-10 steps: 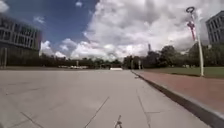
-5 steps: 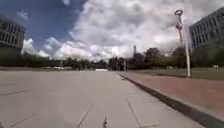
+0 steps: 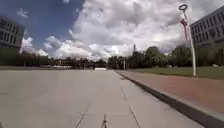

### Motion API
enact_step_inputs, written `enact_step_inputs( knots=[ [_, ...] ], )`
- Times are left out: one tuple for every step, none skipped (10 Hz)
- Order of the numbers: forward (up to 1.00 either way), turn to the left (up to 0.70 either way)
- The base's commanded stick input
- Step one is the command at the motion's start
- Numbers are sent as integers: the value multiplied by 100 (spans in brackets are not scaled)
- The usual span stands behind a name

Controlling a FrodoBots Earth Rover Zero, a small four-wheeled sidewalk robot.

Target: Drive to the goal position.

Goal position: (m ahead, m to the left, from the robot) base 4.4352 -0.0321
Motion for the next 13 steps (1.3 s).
enact_step_inputs(
  knots=[
    [100, 0],
    [100, 0],
    [100, 0],
    [100, 0],
    [100, 0],
    [100, 0],
    [100, 0],
    [100, 0],
    [100, 0],
    [100, 0],
    [100, 0],
    [100, 0],
    [100, 0]
  ],
)
